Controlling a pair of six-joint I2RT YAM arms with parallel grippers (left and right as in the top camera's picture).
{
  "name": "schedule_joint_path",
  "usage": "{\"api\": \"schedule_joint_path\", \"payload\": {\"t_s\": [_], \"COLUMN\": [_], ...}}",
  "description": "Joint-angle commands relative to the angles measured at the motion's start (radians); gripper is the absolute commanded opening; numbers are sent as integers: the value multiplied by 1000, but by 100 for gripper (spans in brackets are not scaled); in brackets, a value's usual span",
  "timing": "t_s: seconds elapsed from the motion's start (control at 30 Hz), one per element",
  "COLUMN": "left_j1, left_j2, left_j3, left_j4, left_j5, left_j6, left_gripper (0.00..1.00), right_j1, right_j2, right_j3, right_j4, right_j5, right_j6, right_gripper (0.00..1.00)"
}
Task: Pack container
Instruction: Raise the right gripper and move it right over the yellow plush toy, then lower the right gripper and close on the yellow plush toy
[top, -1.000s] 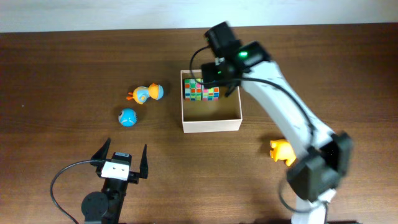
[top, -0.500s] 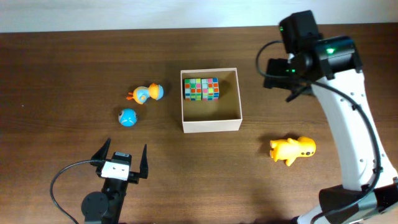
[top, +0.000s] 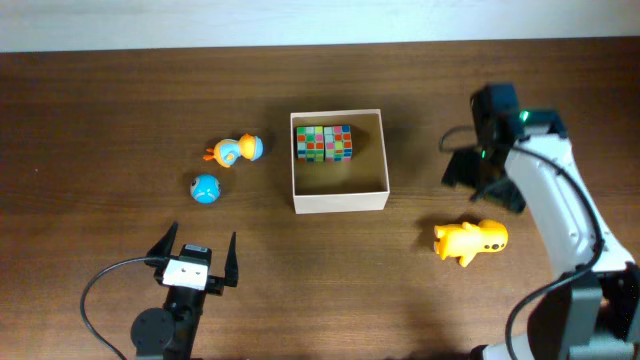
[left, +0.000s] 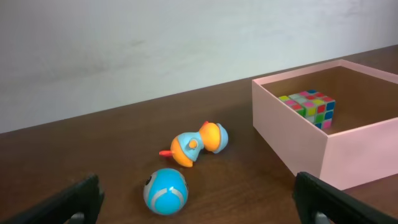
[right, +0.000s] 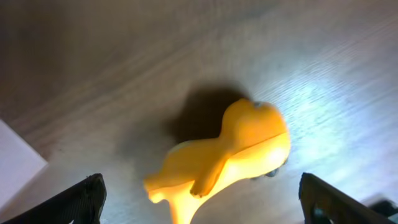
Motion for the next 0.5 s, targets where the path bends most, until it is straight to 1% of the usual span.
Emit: {"api": "schedule_joint_path", "payload": {"t_s": [0.0,0.13,0.23,0.37,0.47], "left_j1": [5,5,5,5,5], "left_j2": [-10,-10,-10,-10,-10], "left_j3": [-7,-7,-7,-7,-7], "left_j4": [0,0,0,0,0], "left_j5": [-4,-4,-4,-4,-4], "left_j6": [13,13,13,13,13], "left_gripper": [99,99,99,99,99], "right_j1": [-3,-3,-3,-3,-3], "right_j2": [-133,-235,-280,-279,-278], "right_j3": [-124,-271,-370,-502,-586], "right_j4": [41,127,213,372,499], "right_j5": [-43,-68,-83,-90,-105], "right_j6": [59,148,222,293,296], "right_gripper": [93,93,92,92,92]}}
